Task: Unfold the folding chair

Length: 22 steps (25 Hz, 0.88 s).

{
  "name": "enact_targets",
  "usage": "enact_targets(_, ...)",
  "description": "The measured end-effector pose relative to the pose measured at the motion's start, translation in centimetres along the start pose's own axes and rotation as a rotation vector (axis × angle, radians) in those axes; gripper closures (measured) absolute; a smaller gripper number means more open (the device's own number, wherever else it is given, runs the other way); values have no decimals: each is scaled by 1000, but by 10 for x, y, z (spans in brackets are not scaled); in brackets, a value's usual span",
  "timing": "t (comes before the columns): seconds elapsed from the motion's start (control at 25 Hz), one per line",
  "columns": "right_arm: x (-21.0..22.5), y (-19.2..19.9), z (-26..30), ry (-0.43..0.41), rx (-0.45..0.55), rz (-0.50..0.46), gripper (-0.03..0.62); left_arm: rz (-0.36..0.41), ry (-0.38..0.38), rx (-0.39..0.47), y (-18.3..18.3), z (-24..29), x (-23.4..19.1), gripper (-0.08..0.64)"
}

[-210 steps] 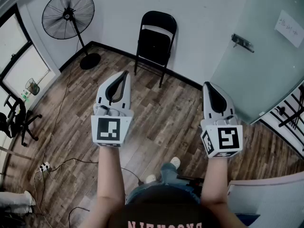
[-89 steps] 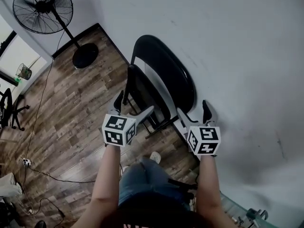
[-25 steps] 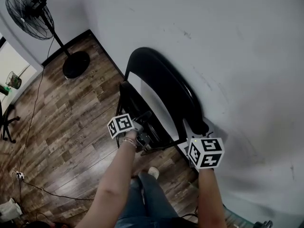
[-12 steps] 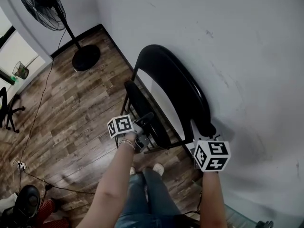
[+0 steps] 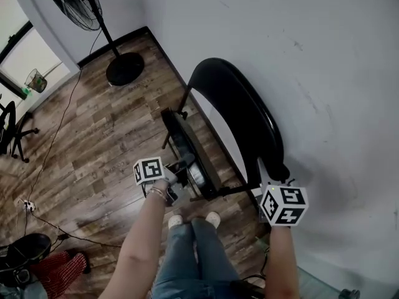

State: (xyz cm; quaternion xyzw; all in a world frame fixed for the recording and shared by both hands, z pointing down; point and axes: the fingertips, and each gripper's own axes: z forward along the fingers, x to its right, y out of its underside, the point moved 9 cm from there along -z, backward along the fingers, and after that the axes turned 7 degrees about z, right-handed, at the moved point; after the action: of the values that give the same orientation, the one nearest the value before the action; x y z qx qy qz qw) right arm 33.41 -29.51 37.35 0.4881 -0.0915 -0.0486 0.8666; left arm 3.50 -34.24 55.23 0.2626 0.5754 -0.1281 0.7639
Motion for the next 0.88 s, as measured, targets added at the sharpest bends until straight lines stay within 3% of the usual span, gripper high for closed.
enact_targets(0.48, -39, 11, -10, 13, 2, -7, 423, 10, -58, -4, 2, -60, -18, 459)
enact_targets(0.64, -47, 13, -12, 20, 2, -7, 423, 33, -17, -29, 1, -68, -13, 302)
enact_targets(0.88, -60, 16, -17, 30, 1, -10, 423, 192, -226, -139, 3, -72, -6, 298)
